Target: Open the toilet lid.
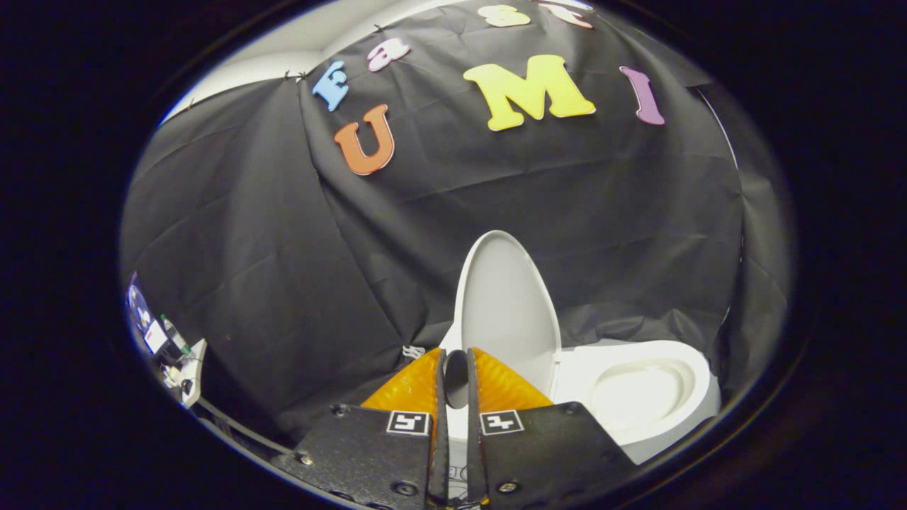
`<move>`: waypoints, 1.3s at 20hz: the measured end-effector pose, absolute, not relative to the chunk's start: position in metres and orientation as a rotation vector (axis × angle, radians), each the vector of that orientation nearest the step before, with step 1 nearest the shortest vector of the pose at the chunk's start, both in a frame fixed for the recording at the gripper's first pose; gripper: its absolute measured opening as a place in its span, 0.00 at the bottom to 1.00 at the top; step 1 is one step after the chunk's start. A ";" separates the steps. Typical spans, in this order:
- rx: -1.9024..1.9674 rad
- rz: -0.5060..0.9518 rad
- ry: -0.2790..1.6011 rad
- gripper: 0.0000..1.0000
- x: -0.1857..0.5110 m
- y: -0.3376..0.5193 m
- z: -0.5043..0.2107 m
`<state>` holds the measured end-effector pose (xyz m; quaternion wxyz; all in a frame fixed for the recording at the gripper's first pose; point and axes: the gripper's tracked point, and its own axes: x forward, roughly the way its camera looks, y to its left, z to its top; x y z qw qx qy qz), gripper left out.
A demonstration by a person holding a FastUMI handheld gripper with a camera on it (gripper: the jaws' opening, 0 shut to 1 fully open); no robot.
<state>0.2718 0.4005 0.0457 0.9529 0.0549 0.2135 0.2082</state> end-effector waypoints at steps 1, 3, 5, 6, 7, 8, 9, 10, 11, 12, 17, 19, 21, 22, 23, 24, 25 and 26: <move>0.106 0.422 0.436 0.15 0.271 0.401 0.046; 0.096 0.438 0.443 0.21 0.268 0.401 0.044; 0.105 0.474 0.515 0.29 0.261 0.401 0.028; 0.106 0.473 0.541 0.33 0.258 0.396 0.021; 0.106 0.470 0.544 0.37 0.257 0.392 0.019; 0.107 0.463 0.528 0.42 0.258 0.388 0.023; 0.108 0.454 0.516 0.46 0.257 0.382 0.024; 0.107 0.451 0.514 0.50 0.254 0.379 0.024; 0.105 0.454 0.520 0.54 0.251 0.376 0.023; 0.101 0.467 0.528 0.54 0.244 0.374 0.022; 0.067 0.428 0.477 0.50 0.230 0.333 0.040; 0.086 0.403 0.457 0.50 0.227 0.312 0.048; 0.097 0.377 0.443 0.63 0.222 0.293 0.053; 0.097 0.363 0.439 0.76 0.218 0.281 0.056; 0.092 0.343 0.432 0.89 0.216 0.269 0.056; 0.086 0.323 0.419 0.89 0.212 0.257 0.059; 0.078 0.301 0.398 0.89 0.209 0.244 0.063; 0.066 0.274 0.379 0.90 0.208 0.232 0.066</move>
